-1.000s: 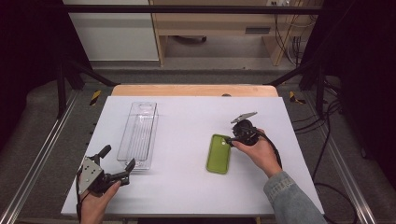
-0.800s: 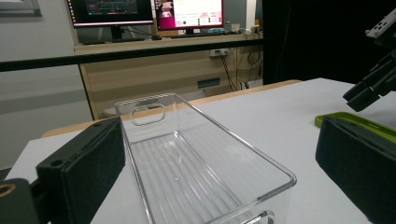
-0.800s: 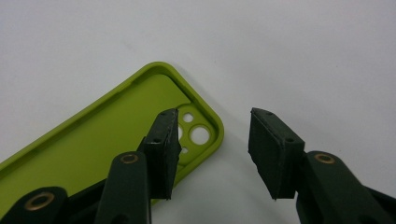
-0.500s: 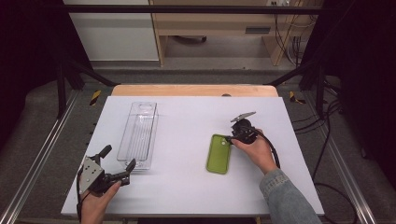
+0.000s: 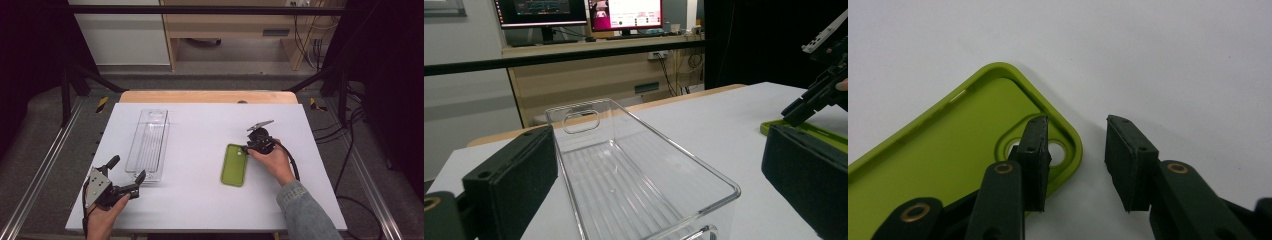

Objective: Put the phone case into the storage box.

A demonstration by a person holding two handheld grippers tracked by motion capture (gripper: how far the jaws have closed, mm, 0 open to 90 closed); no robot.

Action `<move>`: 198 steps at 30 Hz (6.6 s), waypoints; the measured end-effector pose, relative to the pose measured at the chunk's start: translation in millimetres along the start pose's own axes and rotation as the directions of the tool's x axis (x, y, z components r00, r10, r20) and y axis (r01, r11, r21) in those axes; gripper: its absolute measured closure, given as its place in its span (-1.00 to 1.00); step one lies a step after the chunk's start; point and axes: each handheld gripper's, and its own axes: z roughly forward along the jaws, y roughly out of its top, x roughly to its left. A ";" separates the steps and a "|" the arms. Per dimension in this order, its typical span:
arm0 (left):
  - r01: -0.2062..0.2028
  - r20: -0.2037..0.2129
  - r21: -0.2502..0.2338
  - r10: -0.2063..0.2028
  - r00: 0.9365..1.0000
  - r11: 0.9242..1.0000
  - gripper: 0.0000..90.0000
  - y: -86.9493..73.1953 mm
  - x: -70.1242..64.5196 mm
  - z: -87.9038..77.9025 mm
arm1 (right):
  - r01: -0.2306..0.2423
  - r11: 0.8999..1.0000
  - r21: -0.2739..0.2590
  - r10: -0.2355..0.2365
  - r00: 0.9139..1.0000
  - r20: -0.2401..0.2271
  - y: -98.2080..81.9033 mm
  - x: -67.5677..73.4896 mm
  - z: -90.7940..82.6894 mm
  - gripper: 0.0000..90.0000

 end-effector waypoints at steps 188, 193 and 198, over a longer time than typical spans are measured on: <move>-0.061 0.117 0.155 0.043 0.992 0.986 -0.95 91.0 -68.5 78.1 | 0.398 0.889 -0.225 -0.327 0.898 0.295 12.4 73.9 -97.5 0.89; -0.064 0.128 0.156 0.044 0.991 0.986 -0.94 98.2 -66.7 93.4 | 0.431 0.874 -0.224 -0.352 0.880 0.317 15.2 83.2 -99.4 0.89; -0.061 0.161 0.183 0.031 0.986 0.981 -0.94 97.1 -74.3 105.4 | 0.439 0.869 -0.231 -0.353 0.874 0.333 18.5 86.9 -102.3 0.89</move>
